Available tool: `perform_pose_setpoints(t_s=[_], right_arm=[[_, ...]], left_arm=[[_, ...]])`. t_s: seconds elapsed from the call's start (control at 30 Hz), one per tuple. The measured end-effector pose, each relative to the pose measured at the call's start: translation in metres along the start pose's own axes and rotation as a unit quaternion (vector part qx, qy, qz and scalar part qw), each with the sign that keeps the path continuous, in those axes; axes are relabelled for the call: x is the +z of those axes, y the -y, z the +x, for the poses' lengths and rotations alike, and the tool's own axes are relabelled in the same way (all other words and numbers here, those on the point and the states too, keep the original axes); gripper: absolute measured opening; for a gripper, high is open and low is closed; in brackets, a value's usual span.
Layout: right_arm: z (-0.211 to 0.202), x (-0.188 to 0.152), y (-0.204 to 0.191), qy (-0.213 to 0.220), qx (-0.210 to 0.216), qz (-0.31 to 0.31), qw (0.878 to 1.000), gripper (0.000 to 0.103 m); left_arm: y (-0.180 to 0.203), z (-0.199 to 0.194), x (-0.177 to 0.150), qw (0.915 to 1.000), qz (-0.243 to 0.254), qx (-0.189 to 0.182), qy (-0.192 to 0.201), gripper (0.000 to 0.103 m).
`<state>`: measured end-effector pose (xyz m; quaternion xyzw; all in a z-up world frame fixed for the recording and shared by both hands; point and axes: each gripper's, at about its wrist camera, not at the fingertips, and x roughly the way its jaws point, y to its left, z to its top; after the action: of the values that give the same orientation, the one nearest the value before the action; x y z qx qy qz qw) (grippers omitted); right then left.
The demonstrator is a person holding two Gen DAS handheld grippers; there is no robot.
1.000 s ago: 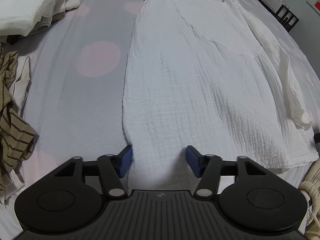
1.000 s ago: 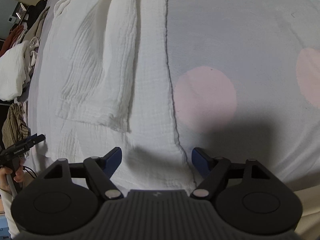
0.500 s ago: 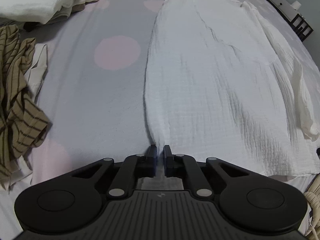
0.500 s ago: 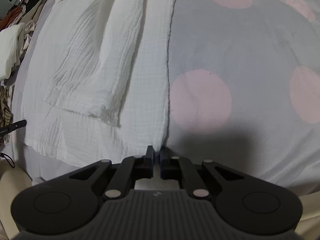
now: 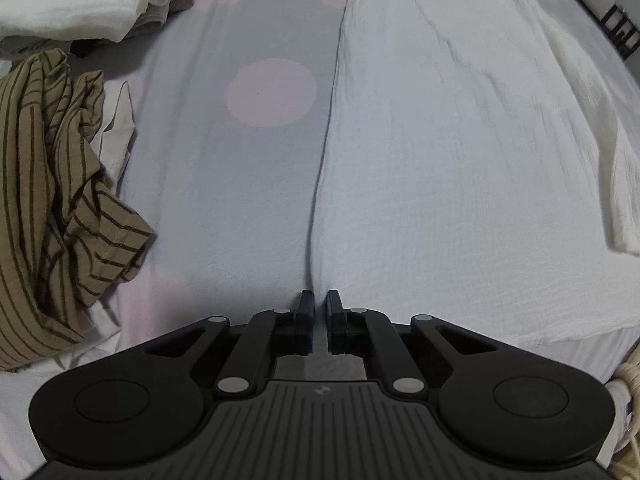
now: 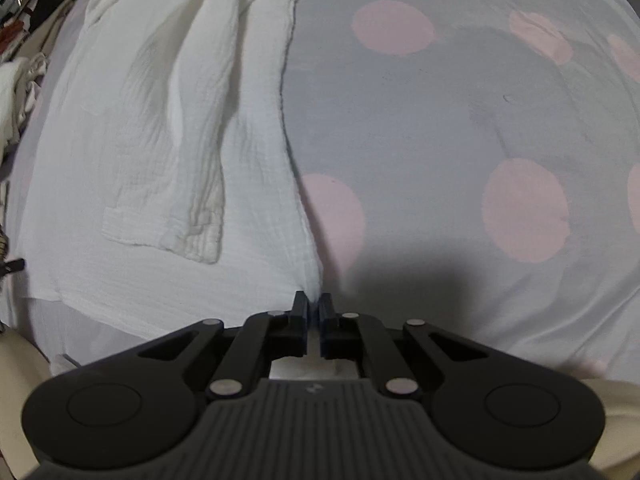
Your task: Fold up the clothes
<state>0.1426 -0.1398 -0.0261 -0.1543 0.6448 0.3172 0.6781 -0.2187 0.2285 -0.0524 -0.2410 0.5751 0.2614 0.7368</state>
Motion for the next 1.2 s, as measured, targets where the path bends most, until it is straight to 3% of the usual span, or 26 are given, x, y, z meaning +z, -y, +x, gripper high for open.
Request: perform_pose_setpoints(t_s=[0.1,0.2,0.23,0.27,0.3,0.33,0.43,0.53,0.73,0.87,1.0,1.1,1.2], right_arm=[[0.004,0.001,0.016,-0.007,-0.015,-0.012,1.000,0.005],[0.010,0.001,0.014,-0.013,-0.023,-0.020,0.999,0.008],[0.010,0.002,0.013,-0.014,-0.025,-0.021,0.999,0.016],[0.009,0.002,0.013,-0.009,-0.029,-0.020,0.999,0.021],[0.006,0.004,0.012,0.000,-0.032,-0.019,0.999,0.041],[0.002,0.005,0.012,0.011,-0.034,-0.018,0.999,0.053],[-0.014,0.014,0.020,0.057,0.000,0.011,0.998,0.055],[-0.025,0.028,0.032,0.106,0.071,0.063,0.990,0.057],[-0.041,0.070,0.051,0.161,0.216,0.151,0.951,0.062],[-0.022,0.113,0.053,0.157,0.268,0.182,0.933,0.062],[0.000,0.154,0.054,0.142,0.316,0.206,0.915,0.062],[0.018,0.171,0.065,0.135,0.341,0.228,0.902,0.062],[0.045,0.179,0.072,0.115,0.355,0.242,0.896,0.060]], left_arm=[[0.007,0.003,0.000,0.9985,0.033,0.042,-0.008,0.009],[0.011,0.001,-0.001,0.9969,0.047,0.063,-0.003,0.038],[0.011,-0.002,-0.001,0.9966,0.048,0.067,0.009,0.056],[0.012,-0.005,0.000,0.9962,0.049,0.070,0.020,0.059],[0.014,-0.008,0.000,0.9958,0.050,0.070,0.029,0.059],[0.017,-0.012,0.002,0.9955,0.050,0.071,0.037,0.059],[0.030,-0.022,0.009,0.9947,0.050,0.071,0.055,0.060],[0.056,-0.027,0.028,0.9921,0.063,0.087,0.064,0.061],[0.114,-0.031,0.083,0.9903,0.068,0.043,0.113,0.061],[0.148,-0.025,0.130,0.9889,0.027,-0.024,0.144,0.061],[0.184,-0.012,0.181,0.9812,-0.021,-0.100,0.163,0.062],[0.214,0.012,0.216,0.9804,-0.037,-0.119,0.153,0.062],[0.250,0.034,0.243,0.9817,-0.016,-0.126,0.142,0.062]])
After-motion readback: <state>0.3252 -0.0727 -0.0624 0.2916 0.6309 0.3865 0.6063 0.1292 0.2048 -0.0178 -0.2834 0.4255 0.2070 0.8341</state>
